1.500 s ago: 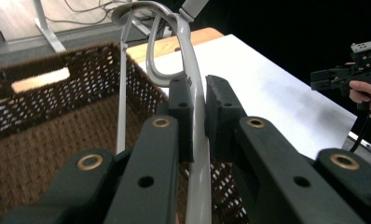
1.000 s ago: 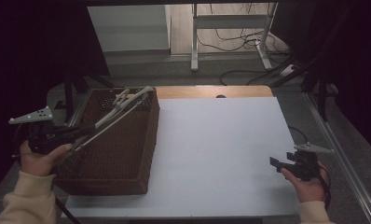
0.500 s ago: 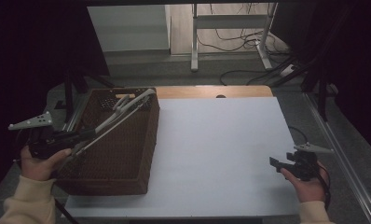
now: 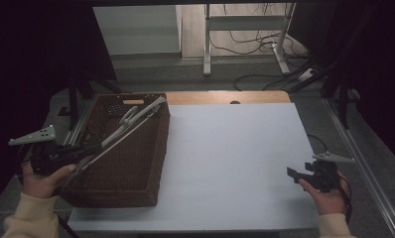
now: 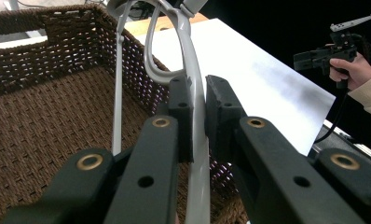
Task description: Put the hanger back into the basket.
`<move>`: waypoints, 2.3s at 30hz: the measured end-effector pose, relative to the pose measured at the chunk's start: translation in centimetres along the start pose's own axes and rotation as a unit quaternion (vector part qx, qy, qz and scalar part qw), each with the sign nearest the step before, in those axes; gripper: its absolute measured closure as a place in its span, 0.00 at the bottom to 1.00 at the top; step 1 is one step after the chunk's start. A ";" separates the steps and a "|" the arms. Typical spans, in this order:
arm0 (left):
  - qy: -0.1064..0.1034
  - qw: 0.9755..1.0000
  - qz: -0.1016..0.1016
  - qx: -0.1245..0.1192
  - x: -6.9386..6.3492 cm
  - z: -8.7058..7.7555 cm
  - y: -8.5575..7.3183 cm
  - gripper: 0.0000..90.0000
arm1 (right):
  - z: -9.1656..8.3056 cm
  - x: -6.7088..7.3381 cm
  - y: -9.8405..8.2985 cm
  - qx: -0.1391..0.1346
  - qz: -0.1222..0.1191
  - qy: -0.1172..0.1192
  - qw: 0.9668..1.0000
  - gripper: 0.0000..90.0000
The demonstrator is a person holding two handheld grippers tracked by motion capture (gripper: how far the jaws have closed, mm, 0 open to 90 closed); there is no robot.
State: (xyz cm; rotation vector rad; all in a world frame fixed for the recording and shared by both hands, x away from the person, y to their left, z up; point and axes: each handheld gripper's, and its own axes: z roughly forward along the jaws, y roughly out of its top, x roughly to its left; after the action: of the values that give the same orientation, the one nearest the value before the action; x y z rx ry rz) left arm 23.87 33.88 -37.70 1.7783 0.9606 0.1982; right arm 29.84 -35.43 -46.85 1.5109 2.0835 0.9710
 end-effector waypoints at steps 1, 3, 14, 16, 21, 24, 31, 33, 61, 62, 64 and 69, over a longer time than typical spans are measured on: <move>-0.001 1.000 0.000 0.000 0.0 0.0 0.0 0.91 | 0.0 0.0 0.0 0.000 0.000 0.000 1.000 0.29; -0.003 1.000 0.000 -0.001 0.0 -0.2 -0.3 0.91 | 0.0 0.0 0.0 0.000 0.000 0.000 1.000 0.29; 0.022 1.000 -0.015 -0.006 0.8 -0.5 -0.7 0.91 | 0.0 0.0 0.0 0.000 0.000 0.000 1.000 0.29; 0.025 1.000 -0.014 0.002 1.2 -0.3 -0.7 0.91 | 0.1 0.0 0.0 0.001 -0.001 0.000 1.000 0.29; 0.030 0.999 -0.024 0.011 2.1 0.9 -0.3 0.91 | 0.2 0.1 0.1 0.002 -0.002 0.000 1.000 0.29; 0.033 0.999 -0.031 0.016 2.7 1.8 0.1 0.91 | 0.2 0.1 0.0 0.003 -0.002 0.000 1.000 0.29; 0.027 0.998 -0.046 0.033 4.1 3.5 0.0 0.91 | 0.1 0.0 0.0 0.002 -0.002 0.001 1.000 0.29; 0.022 0.997 -0.053 0.046 4.5 3.8 -0.3 0.91 | 0.1 0.0 0.0 0.002 -0.002 0.001 1.000 0.29; 0.057 0.997 -0.002 0.061 -1.9 7.0 -2.6 0.30 | 0.6 1.6 0.6 -0.002 -0.051 0.068 0.996 0.26; 0.064 0.996 -0.001 0.059 -2.4 7.4 -2.9 0.30 | 0.6 1.8 0.7 -0.002 -0.058 0.075 0.995 0.26; 0.065 0.996 0.000 0.059 -2.7 7.5 -3.0 0.30 | 0.7 2.0 0.7 0.000 -0.062 0.083 0.995 0.26; 0.056 0.997 -0.001 0.051 -3.7 7.5 -3.8 0.29 | 0.9 2.4 0.6 0.009 -0.079 0.105 0.991 0.26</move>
State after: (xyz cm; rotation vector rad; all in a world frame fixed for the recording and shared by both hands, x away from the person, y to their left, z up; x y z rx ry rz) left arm 23.62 26.37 -43.02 1.8749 1.0688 0.2538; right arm 30.06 -32.80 -46.84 1.2762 2.3228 1.0947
